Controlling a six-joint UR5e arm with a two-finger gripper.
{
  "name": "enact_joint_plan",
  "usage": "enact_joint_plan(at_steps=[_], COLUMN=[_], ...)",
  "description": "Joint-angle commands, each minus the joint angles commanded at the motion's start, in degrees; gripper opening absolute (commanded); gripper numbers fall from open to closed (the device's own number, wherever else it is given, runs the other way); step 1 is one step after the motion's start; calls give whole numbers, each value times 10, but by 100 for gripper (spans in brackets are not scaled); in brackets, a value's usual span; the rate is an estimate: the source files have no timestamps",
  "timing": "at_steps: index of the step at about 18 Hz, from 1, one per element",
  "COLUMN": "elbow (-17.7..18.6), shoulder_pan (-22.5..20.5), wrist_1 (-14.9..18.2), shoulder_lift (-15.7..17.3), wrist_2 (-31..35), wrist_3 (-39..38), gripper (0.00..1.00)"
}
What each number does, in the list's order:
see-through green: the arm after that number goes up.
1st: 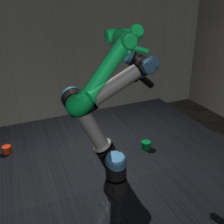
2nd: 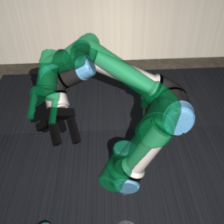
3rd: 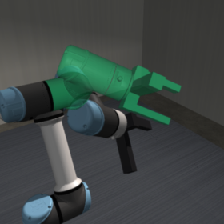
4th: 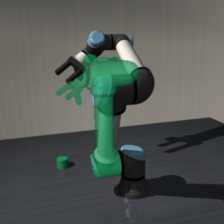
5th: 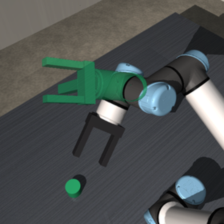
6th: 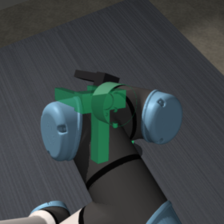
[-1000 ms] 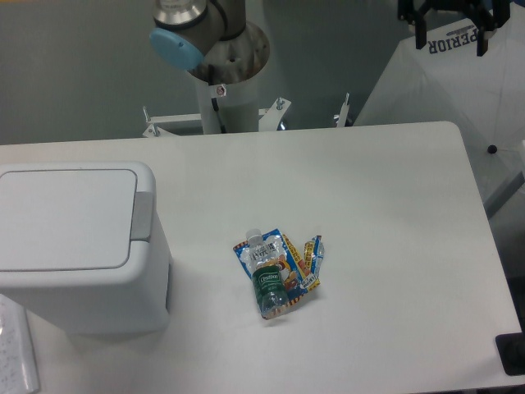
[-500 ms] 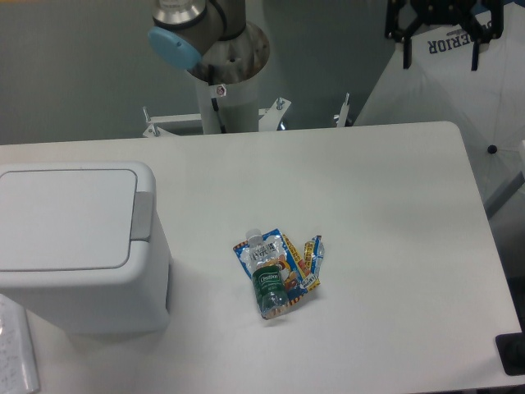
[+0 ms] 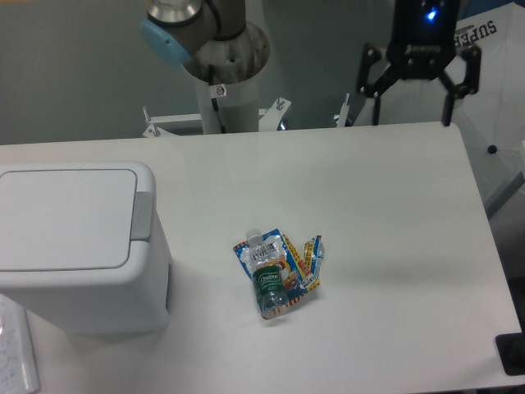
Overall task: Open the trash can
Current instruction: 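Move the open gripper across the table toward the white trash can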
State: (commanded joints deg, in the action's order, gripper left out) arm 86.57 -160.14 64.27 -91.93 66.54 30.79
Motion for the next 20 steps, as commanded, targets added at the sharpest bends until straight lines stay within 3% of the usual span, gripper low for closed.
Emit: enact_joint_plan(at_steps=[2,10,20], elbow=[2,25,46], shoulder_pan=[14,54,148], wrist_1=[-23,-17,-23], shoulder_lift=[-4,-7,-10], wrist_2=[-4,-11,-3], wrist_3=[-27,-81,-109], gripper=[100,100,100])
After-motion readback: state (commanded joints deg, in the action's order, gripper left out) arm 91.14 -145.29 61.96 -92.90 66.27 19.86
